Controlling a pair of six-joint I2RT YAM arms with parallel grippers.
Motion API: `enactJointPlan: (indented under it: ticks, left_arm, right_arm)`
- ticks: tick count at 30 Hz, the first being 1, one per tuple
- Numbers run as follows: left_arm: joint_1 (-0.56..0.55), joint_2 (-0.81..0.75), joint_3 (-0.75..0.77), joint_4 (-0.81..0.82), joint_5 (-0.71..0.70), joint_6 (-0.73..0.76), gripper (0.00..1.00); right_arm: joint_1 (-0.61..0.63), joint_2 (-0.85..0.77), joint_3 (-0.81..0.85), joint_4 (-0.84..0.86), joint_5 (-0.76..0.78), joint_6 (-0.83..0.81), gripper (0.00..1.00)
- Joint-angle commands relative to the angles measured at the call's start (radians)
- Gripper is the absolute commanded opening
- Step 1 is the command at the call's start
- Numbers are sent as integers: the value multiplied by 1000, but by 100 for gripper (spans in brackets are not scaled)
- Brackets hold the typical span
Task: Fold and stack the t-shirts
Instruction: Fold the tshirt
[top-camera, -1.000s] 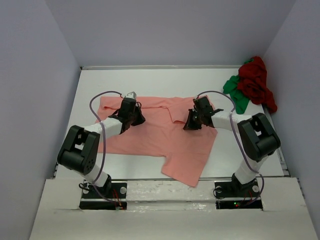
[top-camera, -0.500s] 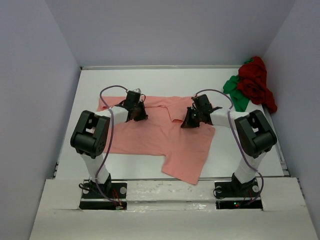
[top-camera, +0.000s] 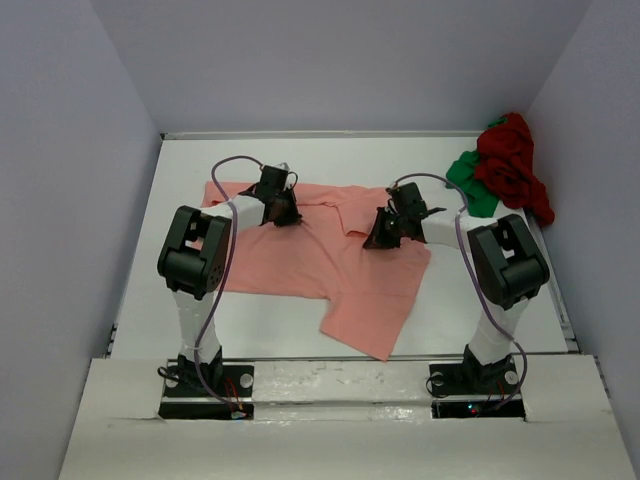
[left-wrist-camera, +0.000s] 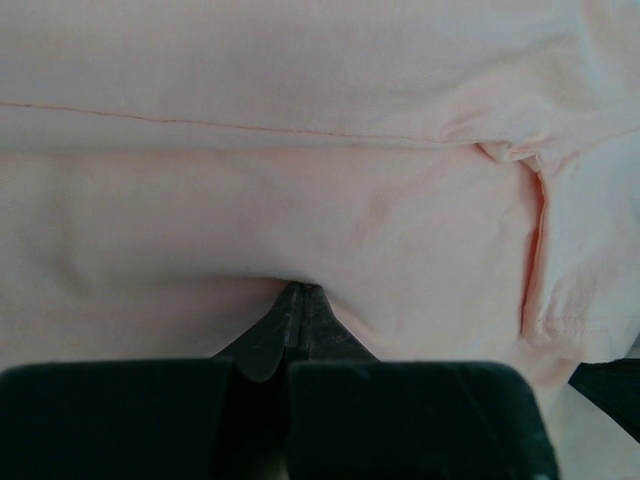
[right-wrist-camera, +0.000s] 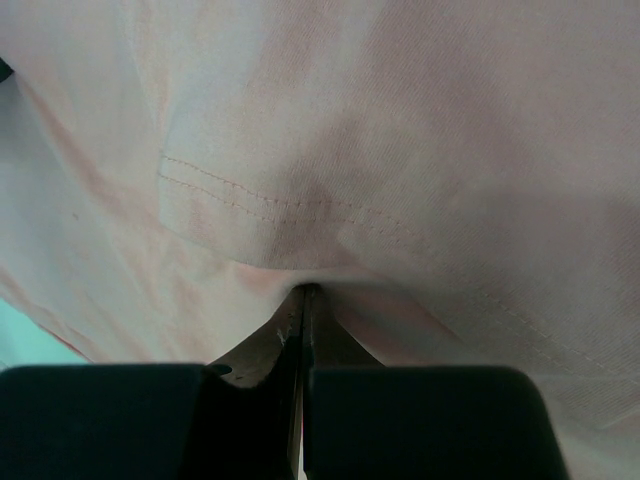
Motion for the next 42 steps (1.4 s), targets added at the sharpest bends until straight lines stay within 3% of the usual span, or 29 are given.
enactJointPlan:
  ticks: [1, 12, 25, 29, 34, 37, 40, 42]
  left_arm:
    - [7, 66, 79, -77, -1, 26, 0]
    - [14, 200, 275, -152, 3, 40, 0]
    - [21, 205, 301, -151, 11, 41, 0]
    - [24, 64, 218, -69, 2, 15, 0]
    - [22, -91, 186, -94, -50, 23, 3]
    - [19, -266, 133, -103, -79, 18, 7]
    - [8, -387, 36, -100, -122, 11, 12]
    - [4, -510, -27, -100, -142, 0, 22]
  right_arm:
    - [-30, 49, 35, -12, 31, -30, 0]
    - [-122, 134, 194, -76, 13, -51, 0]
    - [-131, 143, 259, -112, -27, -74, 0]
    - [-131, 79, 248, -115, -32, -87, 0]
    - [-131, -64, 239, -156, -39, -113, 0]
    - [-131, -167, 221, -182, -74, -132, 0]
    - [-131, -266, 172, -196, -91, -133, 4]
    - [-131, -383, 97, -208, -104, -126, 17]
